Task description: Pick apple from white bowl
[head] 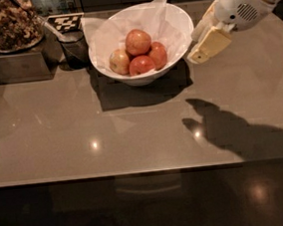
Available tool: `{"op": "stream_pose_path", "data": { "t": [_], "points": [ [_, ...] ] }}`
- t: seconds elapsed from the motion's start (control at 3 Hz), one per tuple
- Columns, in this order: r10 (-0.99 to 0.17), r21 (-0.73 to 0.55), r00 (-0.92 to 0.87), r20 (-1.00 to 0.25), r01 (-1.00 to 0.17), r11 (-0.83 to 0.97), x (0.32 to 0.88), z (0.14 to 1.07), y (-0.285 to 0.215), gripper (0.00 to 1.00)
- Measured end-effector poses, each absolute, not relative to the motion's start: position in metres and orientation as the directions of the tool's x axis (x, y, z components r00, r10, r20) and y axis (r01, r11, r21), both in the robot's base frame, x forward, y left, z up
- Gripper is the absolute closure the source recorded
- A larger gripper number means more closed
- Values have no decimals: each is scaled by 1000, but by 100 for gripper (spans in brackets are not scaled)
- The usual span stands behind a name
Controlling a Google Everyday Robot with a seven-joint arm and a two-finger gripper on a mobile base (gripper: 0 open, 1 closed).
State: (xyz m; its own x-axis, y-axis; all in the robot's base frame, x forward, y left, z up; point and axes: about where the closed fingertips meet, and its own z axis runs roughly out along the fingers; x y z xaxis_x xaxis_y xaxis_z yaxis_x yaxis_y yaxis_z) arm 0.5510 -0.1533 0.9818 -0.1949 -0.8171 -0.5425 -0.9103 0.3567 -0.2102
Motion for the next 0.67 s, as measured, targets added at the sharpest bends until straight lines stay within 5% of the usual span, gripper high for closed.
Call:
{"op": "stream_pose_path", "data": {
  "t": [0.33,0.67],
  "points": [
    [-829,-210,-162,-536,-925,317,564,977,-143,44],
    [-843,-211,-91,-531,-949,236,597,975,-117,26]
  ]
}}
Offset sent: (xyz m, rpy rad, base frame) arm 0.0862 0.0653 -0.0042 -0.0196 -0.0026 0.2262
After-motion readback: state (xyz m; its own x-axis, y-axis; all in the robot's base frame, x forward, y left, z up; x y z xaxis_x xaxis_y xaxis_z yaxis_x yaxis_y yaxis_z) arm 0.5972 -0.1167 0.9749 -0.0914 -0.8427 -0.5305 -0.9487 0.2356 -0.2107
